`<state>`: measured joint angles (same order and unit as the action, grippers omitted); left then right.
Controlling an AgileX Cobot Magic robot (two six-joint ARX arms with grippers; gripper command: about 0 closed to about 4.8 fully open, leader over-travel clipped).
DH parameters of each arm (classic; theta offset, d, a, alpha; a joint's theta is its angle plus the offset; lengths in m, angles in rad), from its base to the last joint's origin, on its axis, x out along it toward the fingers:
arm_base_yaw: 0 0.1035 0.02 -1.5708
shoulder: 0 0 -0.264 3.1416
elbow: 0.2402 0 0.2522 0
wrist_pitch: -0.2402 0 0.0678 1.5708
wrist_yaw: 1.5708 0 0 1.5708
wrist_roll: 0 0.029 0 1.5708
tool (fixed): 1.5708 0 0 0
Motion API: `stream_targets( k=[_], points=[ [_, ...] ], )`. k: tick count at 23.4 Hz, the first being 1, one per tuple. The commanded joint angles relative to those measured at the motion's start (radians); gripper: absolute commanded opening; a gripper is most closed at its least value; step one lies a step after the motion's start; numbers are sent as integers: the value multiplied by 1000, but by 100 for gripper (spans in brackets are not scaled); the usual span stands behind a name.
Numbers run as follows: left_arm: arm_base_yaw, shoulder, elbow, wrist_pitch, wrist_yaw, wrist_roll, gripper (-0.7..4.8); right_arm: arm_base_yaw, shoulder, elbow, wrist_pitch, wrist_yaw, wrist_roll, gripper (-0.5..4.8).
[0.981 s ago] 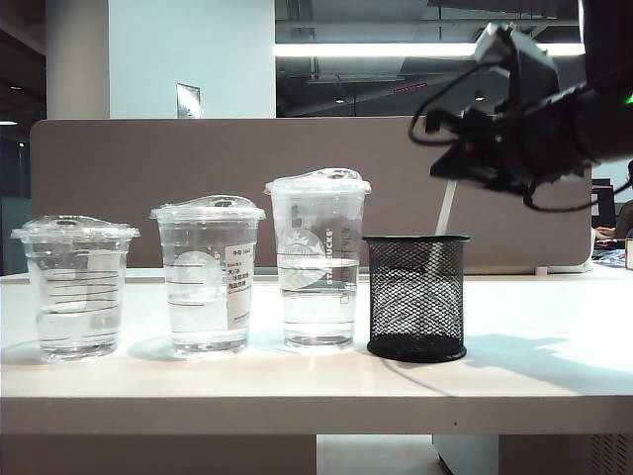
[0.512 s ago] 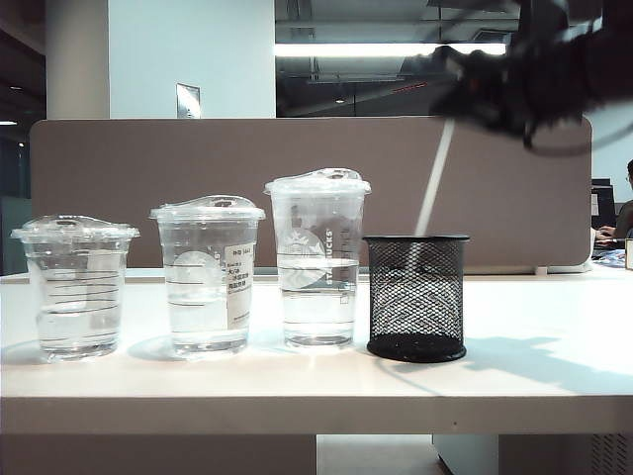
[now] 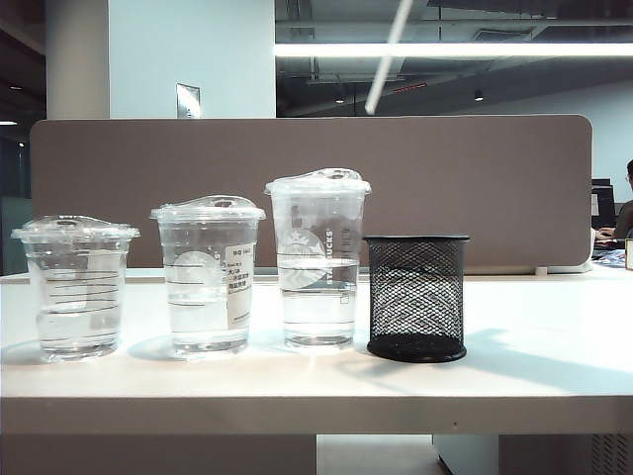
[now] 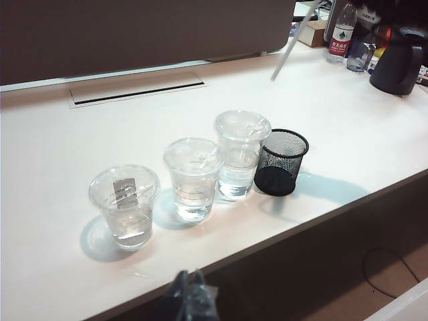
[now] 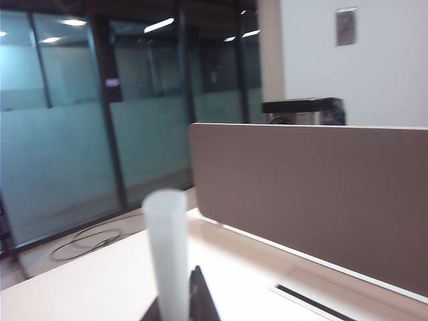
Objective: Pick up the straw and insert it into the medium coffee cup.
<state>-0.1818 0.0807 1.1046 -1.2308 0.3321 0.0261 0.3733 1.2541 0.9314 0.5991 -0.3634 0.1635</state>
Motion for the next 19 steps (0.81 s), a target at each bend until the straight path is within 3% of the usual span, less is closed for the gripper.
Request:
stream_targets(
  k=[1,9,19],
  points=[
    [0,0,3,14,2,1,-1,27,24,103,-111,-24,-10,17],
    [0,0,3,14,3,4,-1,178,184,209,-106,-31,-55,17],
    [0,0,3,14,2,10,-1,276,281,209,-94,-14,-63,17]
  ],
)
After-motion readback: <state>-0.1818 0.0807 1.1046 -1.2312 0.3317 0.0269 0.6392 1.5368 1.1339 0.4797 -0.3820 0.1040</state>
